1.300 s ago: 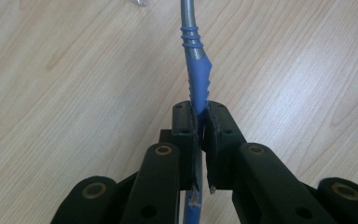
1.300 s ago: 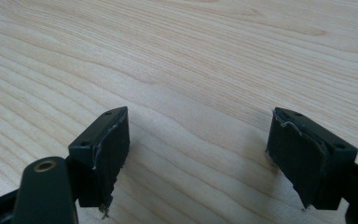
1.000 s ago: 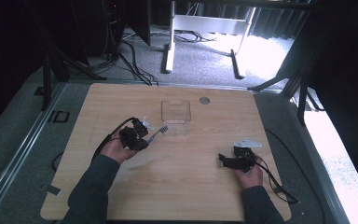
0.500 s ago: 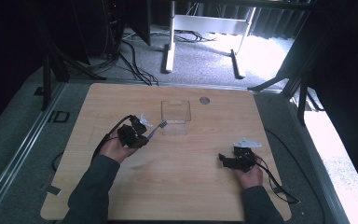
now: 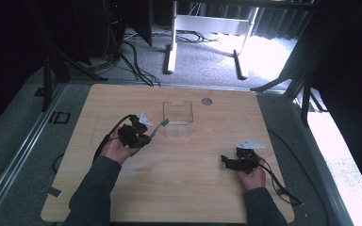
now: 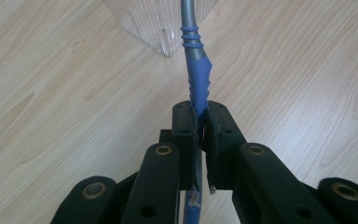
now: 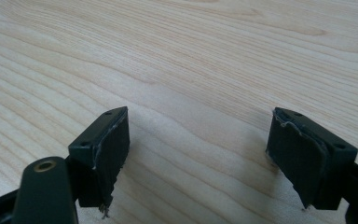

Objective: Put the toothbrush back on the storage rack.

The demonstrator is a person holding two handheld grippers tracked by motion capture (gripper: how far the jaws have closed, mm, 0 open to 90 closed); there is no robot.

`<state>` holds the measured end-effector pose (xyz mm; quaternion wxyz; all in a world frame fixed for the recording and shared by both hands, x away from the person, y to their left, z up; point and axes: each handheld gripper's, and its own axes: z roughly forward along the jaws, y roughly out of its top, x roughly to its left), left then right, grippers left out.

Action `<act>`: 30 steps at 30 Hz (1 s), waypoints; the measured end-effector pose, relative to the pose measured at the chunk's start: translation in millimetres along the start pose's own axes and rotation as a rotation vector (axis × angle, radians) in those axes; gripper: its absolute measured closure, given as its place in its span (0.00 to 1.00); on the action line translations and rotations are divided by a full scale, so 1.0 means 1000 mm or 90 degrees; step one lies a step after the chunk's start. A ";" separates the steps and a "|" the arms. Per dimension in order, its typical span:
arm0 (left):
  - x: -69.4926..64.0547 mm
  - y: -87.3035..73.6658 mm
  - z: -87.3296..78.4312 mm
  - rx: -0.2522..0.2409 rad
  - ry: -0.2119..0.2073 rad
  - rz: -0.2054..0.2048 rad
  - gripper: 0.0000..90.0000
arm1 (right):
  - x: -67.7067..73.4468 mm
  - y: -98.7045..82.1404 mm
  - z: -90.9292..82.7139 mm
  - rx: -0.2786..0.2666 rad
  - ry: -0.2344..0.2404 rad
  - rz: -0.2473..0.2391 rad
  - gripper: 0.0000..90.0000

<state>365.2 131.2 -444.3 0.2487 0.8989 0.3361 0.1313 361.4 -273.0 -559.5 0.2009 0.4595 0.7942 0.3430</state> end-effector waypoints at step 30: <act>-0.002 0.009 -0.008 -0.092 0.028 -0.024 0.93 | 0.000 0.000 0.000 0.001 0.000 0.001 0.23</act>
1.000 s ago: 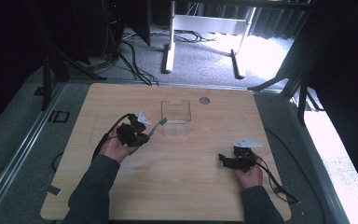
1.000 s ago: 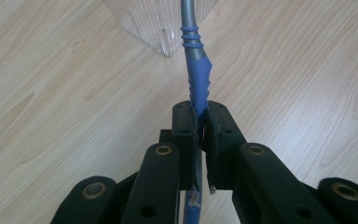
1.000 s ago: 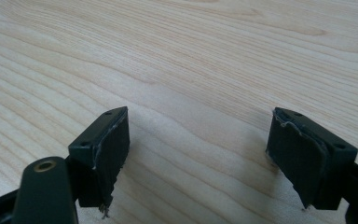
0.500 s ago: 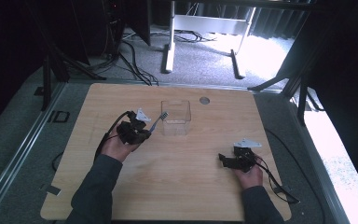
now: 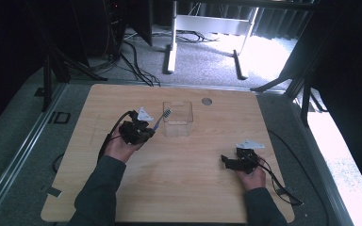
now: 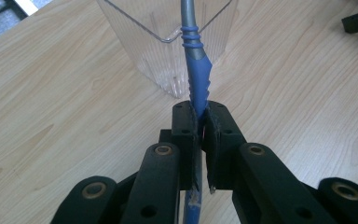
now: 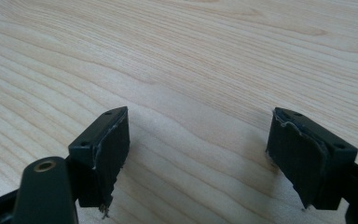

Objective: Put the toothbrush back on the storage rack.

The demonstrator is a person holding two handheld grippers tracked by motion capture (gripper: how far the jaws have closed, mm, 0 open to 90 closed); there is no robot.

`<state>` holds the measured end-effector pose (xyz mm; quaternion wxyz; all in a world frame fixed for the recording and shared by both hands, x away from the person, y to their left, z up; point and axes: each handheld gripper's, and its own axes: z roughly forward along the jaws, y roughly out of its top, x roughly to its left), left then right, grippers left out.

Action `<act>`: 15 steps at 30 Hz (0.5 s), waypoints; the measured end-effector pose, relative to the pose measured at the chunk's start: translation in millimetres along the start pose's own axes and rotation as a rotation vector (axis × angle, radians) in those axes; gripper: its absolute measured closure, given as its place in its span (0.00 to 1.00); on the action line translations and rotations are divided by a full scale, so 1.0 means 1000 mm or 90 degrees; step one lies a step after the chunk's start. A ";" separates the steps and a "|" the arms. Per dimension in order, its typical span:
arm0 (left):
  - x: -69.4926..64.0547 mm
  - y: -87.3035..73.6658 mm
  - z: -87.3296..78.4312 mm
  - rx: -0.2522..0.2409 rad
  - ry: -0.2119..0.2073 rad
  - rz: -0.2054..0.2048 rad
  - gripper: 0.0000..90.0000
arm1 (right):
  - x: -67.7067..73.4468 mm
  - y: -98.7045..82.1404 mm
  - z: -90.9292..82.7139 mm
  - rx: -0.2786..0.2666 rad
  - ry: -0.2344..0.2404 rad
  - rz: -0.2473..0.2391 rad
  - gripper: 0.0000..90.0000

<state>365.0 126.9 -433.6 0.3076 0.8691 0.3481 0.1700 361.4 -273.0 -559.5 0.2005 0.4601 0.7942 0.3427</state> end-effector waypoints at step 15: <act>0.001 0.004 -0.005 -0.042 0.013 -0.016 0.93 | 0.000 0.000 0.000 0.000 0.000 0.000 0.23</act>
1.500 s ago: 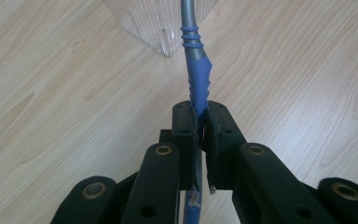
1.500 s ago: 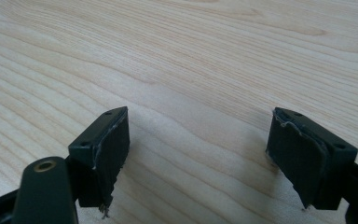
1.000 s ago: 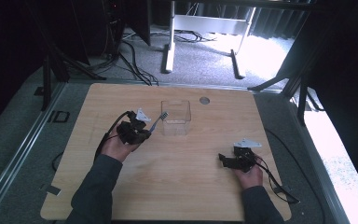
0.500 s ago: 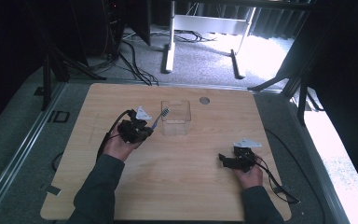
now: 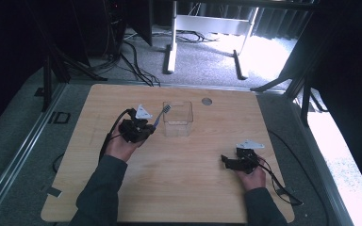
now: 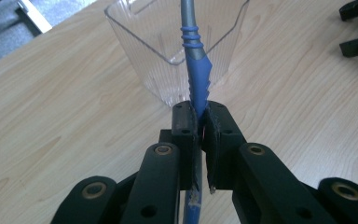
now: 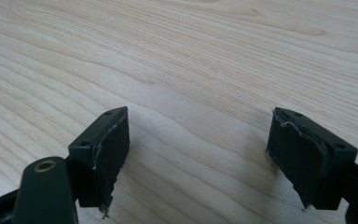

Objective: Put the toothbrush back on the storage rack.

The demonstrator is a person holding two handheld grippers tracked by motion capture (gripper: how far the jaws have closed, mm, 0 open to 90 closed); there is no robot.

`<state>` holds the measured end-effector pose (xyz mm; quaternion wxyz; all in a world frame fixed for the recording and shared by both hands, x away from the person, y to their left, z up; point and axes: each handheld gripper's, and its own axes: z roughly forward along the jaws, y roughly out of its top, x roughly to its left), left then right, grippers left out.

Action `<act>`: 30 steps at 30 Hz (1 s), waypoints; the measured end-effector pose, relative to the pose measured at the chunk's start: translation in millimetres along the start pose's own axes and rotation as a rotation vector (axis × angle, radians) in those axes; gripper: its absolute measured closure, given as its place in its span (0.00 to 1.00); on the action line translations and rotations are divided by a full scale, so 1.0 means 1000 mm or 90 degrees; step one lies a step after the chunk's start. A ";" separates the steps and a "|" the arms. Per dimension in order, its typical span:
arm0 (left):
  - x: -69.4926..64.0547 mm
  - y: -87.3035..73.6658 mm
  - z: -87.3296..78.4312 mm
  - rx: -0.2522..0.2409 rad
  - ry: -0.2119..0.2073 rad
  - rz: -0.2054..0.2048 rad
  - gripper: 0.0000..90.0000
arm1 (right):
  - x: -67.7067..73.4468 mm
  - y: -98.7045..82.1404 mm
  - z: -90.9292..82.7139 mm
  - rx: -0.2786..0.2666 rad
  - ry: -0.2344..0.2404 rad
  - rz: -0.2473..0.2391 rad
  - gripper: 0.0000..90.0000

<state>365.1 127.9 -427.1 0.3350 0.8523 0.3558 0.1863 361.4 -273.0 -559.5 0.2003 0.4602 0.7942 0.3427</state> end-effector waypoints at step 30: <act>0.001 0.006 -0.002 -0.065 0.002 -0.014 0.93 | 0.000 0.000 0.000 -0.001 0.000 0.000 0.23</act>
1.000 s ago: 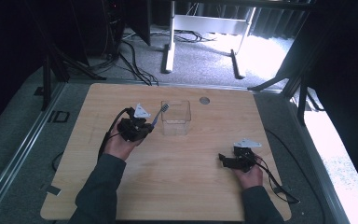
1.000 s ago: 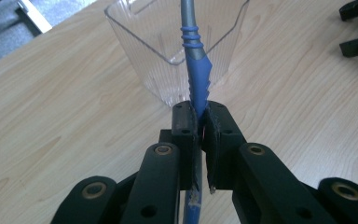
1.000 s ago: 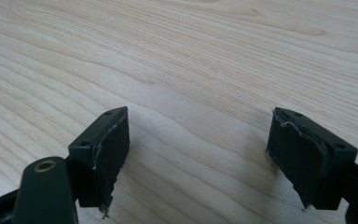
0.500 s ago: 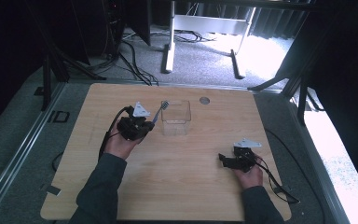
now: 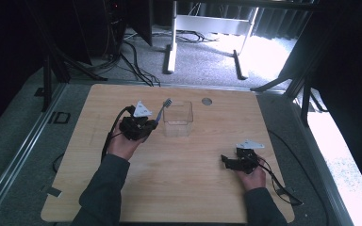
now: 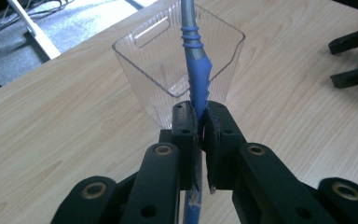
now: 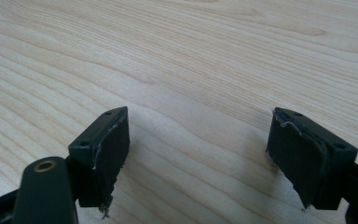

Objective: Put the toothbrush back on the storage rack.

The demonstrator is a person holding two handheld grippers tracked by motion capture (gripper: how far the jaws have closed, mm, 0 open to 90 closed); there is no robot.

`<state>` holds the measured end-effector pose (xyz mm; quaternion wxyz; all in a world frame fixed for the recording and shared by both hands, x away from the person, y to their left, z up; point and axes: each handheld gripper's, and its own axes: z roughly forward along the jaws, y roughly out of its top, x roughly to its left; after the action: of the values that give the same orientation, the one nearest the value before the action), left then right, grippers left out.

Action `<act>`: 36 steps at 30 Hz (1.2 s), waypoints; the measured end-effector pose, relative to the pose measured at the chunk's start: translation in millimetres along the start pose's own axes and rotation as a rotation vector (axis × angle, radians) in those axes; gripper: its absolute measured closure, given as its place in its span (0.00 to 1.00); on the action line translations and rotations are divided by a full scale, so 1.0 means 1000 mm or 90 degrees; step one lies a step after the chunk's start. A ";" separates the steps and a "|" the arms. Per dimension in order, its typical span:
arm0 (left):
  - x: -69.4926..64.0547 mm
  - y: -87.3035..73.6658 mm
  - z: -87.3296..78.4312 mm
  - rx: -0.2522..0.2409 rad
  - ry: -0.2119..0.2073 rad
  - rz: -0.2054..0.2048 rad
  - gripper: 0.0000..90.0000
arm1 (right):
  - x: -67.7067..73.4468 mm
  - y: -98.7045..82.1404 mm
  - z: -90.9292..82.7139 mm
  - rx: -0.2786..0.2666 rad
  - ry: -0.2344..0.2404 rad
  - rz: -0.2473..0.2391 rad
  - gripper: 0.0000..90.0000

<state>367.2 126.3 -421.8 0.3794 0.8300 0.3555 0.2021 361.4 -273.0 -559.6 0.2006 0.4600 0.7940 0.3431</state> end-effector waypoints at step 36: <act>0.003 0.004 0.008 -0.132 0.005 -0.051 0.93 | 0.000 0.000 0.000 0.000 0.001 0.000 0.23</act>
<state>376.1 123.0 -423.2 0.4693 0.7708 0.3670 0.2257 361.7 -272.7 -559.5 0.2000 0.4595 0.7944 0.3432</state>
